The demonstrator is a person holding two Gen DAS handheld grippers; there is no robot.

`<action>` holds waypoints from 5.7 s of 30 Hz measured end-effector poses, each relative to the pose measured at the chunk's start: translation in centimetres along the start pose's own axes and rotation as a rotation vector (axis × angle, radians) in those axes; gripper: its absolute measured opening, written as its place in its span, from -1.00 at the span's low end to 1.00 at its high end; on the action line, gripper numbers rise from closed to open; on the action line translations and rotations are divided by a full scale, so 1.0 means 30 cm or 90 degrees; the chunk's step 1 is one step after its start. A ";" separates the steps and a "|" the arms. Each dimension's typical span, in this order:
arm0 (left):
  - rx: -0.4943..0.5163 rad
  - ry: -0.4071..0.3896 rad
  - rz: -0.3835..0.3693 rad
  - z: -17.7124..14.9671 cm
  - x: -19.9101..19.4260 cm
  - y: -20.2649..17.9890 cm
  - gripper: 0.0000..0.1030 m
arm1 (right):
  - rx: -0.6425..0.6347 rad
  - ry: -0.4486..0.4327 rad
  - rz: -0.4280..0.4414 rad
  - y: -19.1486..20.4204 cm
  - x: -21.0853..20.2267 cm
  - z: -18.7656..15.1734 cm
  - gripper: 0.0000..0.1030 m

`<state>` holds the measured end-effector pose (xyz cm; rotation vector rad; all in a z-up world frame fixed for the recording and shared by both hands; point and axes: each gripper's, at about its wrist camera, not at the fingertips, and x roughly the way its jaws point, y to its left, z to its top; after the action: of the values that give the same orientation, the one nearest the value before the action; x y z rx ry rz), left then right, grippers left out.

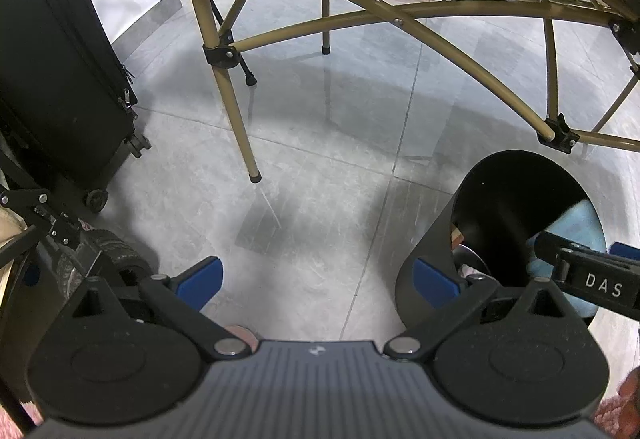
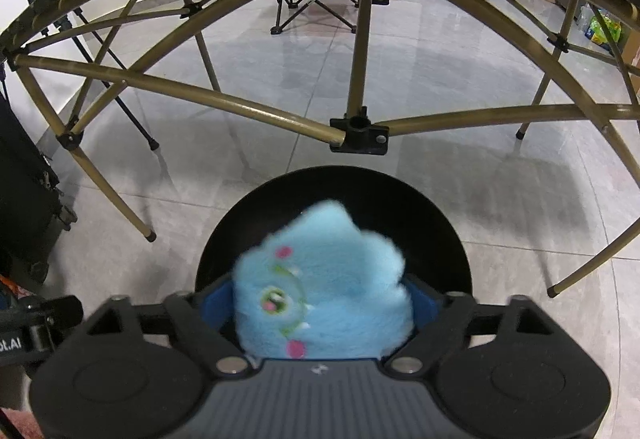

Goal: Collect trash
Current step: 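Move the right gripper over the bin and release the blue plush inside, then raise both grippers back toward the items on the table, then grasp the yellow-and-white plush toy with the right gripper, then move the left gripper toward the lavender drawstring pouch while the right holds the plush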

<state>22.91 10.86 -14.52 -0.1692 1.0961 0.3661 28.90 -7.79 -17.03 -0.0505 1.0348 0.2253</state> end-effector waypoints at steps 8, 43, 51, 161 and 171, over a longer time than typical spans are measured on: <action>0.002 -0.002 -0.006 -0.004 -0.006 -0.006 1.00 | -0.007 0.004 -0.013 -0.007 0.012 0.003 1.00; 0.005 -0.193 -0.042 -0.028 -0.258 -0.035 1.00 | 0.006 -0.139 0.012 -0.102 -0.306 -0.012 1.00; 0.004 -0.256 -0.057 -0.001 -0.372 -0.055 1.00 | -0.025 -0.239 0.018 -0.136 -0.459 -0.007 1.00; 0.084 -0.317 -0.238 0.544 -0.313 -0.743 1.00 | 0.122 -0.480 -0.104 -0.721 -0.441 0.325 0.18; 0.131 -0.292 -0.248 0.599 -0.254 -0.908 1.00 | 0.145 -0.476 -0.140 -0.812 -0.428 0.320 0.18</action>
<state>44.94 -10.36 -0.85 -0.1049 0.6209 -0.0612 35.83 -32.21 -2.68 0.1204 0.2991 -0.0801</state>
